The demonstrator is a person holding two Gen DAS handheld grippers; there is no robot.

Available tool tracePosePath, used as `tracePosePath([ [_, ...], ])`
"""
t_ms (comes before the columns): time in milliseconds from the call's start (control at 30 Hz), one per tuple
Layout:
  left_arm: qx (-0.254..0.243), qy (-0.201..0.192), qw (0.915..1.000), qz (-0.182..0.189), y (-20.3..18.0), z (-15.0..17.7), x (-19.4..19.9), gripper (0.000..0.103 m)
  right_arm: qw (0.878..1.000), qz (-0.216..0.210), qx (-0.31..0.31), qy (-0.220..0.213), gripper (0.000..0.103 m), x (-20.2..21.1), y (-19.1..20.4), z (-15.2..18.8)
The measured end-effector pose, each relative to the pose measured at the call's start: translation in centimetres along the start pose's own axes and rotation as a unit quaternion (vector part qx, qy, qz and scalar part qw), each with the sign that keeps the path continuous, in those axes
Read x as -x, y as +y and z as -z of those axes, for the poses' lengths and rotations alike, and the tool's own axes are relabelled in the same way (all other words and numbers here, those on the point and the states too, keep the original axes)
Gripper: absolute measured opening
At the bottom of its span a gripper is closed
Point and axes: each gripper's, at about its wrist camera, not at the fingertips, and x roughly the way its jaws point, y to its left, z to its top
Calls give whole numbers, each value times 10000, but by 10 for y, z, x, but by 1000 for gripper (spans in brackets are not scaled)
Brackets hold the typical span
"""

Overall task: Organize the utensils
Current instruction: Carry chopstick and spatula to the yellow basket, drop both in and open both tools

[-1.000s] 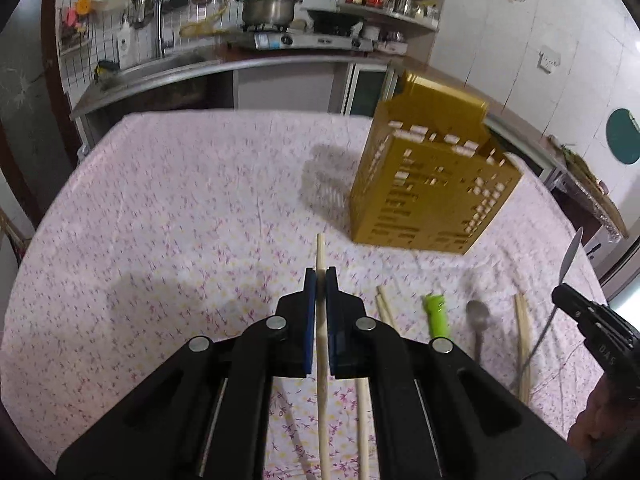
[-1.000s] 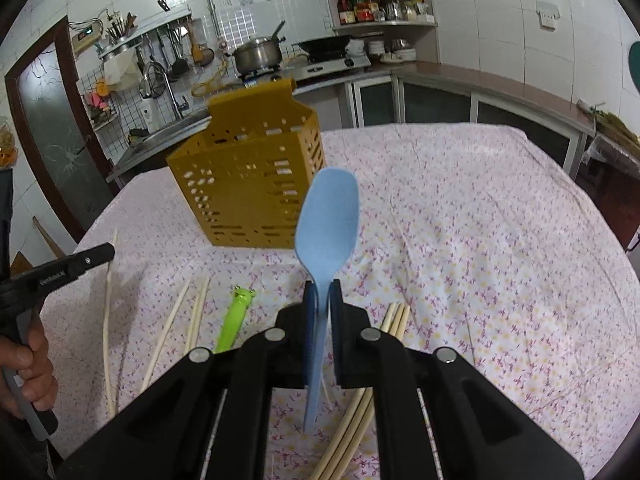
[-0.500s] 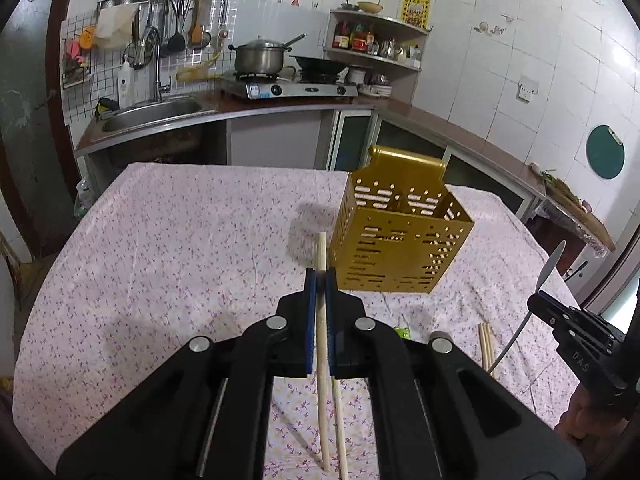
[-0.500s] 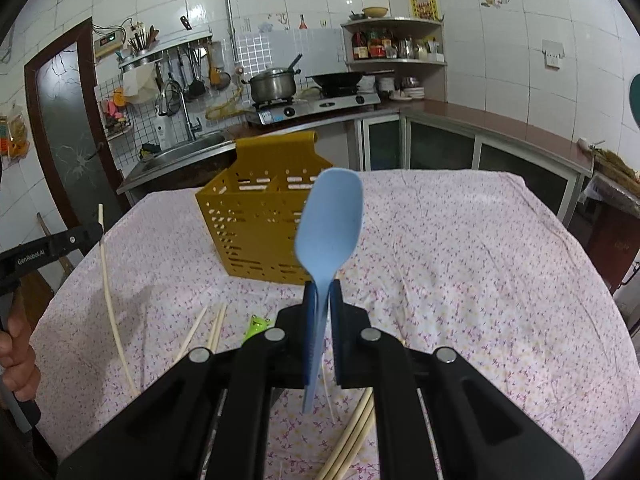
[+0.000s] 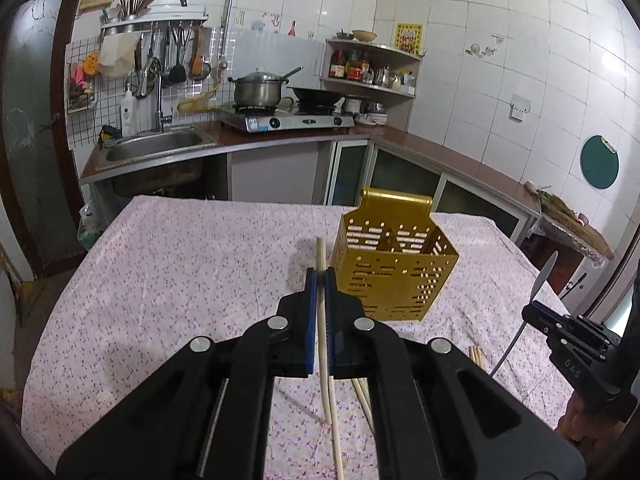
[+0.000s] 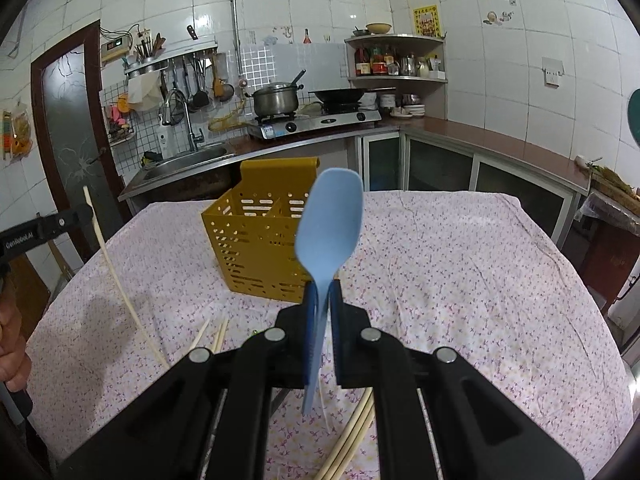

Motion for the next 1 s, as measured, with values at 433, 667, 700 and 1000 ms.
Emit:
tracePosePath([
  [433,-276,-626,9976,69,-14,-43,22,2,9991,26,181,-378,8,10,4,-37],
  [667,-474,-1133,9922,189,-28,-101,32,2,9958,-67,358,-835,8,16,11,-93],
  [700,-493,-1193,9914,193,-32,-108,33,2,9953,-80,376,-892,8,15,12,-99],
  [1000,-641,-1418,9873,312,-62,-163,0,2,9918,-212,459,-1170,8,-21,25,-155],
])
